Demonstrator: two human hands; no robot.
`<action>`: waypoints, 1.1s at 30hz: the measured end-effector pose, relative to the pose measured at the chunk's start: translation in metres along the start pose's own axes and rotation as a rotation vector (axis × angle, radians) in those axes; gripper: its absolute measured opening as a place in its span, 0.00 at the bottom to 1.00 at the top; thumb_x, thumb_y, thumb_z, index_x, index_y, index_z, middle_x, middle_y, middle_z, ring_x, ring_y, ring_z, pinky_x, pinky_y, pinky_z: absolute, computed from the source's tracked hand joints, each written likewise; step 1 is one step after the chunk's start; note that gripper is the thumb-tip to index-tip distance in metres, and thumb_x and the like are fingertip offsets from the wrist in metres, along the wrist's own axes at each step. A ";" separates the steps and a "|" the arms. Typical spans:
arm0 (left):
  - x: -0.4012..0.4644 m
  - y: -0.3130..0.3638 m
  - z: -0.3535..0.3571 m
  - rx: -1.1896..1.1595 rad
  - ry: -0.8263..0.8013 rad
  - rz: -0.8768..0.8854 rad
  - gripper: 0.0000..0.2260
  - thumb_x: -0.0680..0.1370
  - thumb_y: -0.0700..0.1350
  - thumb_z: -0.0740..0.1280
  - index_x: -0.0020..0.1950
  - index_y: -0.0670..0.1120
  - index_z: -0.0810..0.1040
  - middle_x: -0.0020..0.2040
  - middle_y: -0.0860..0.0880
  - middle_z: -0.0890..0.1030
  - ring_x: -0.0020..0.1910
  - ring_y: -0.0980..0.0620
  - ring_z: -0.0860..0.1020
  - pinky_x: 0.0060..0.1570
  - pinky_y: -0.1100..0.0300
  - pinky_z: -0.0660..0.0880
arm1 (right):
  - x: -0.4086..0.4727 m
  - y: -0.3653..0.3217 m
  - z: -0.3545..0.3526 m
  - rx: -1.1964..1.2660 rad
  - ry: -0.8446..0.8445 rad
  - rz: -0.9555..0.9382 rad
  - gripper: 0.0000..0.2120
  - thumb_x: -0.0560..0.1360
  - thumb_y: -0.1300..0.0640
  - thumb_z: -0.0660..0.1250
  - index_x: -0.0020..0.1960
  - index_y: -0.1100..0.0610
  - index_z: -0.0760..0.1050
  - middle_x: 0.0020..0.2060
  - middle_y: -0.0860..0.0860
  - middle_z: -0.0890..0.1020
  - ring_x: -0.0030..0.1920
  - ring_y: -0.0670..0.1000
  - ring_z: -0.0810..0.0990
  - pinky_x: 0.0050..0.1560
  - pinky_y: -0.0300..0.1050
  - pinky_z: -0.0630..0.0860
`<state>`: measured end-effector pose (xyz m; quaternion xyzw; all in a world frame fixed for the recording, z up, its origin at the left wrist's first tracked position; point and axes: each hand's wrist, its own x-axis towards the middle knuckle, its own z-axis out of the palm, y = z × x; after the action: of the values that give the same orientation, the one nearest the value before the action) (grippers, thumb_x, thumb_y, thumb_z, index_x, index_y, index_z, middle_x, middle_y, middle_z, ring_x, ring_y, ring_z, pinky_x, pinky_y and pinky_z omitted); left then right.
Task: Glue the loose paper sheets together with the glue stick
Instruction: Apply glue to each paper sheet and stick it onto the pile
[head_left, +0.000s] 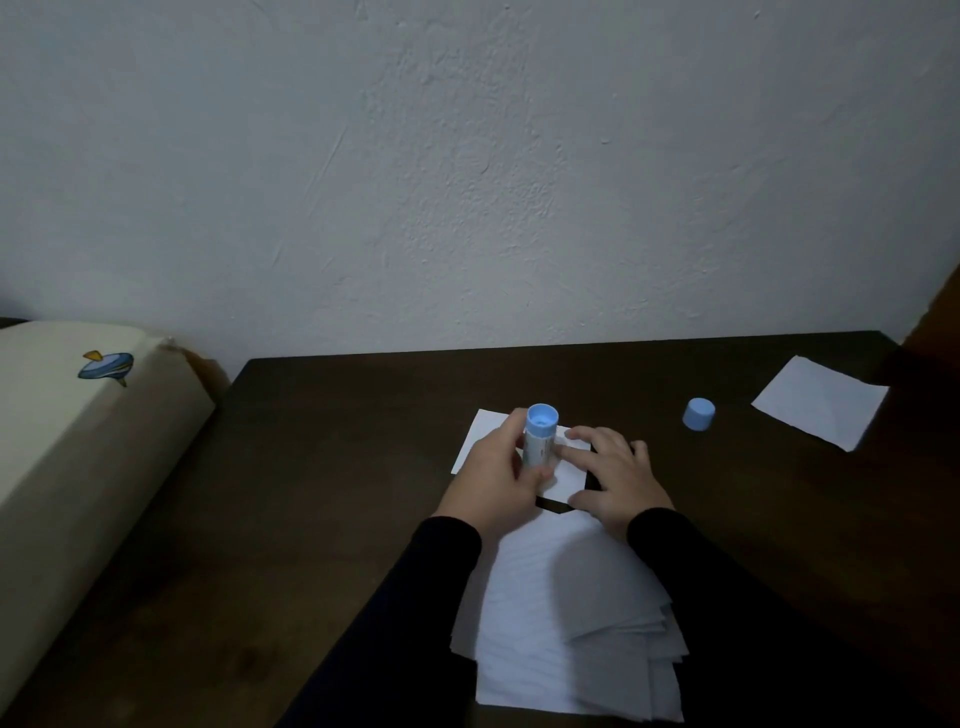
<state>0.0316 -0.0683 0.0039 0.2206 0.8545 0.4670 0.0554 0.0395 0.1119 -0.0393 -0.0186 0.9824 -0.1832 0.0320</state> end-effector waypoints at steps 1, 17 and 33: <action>0.000 -0.002 -0.004 0.000 0.008 -0.015 0.14 0.77 0.43 0.67 0.58 0.58 0.70 0.44 0.56 0.77 0.40 0.64 0.74 0.37 0.71 0.70 | 0.000 0.000 0.000 -0.003 -0.004 0.002 0.31 0.73 0.51 0.67 0.74 0.43 0.63 0.74 0.44 0.59 0.74 0.48 0.52 0.73 0.61 0.46; 0.000 -0.028 -0.042 -0.061 0.150 -0.184 0.15 0.77 0.40 0.67 0.57 0.57 0.69 0.52 0.60 0.75 0.54 0.60 0.74 0.55 0.59 0.71 | -0.001 -0.001 0.000 0.008 -0.006 0.001 0.30 0.74 0.53 0.66 0.74 0.43 0.63 0.74 0.44 0.58 0.76 0.47 0.49 0.74 0.62 0.43; 0.006 -0.024 -0.043 -0.246 0.665 -0.201 0.20 0.77 0.42 0.68 0.67 0.50 0.66 0.59 0.53 0.74 0.57 0.57 0.73 0.52 0.65 0.70 | -0.004 -0.001 0.005 -0.079 0.164 -0.048 0.25 0.75 0.36 0.60 0.70 0.41 0.68 0.59 0.45 0.67 0.63 0.45 0.63 0.69 0.52 0.53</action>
<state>0.0056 -0.1103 0.0088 -0.0368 0.7808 0.6045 -0.1536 0.0434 0.1093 -0.0436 -0.0284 0.9875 -0.1458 -0.0536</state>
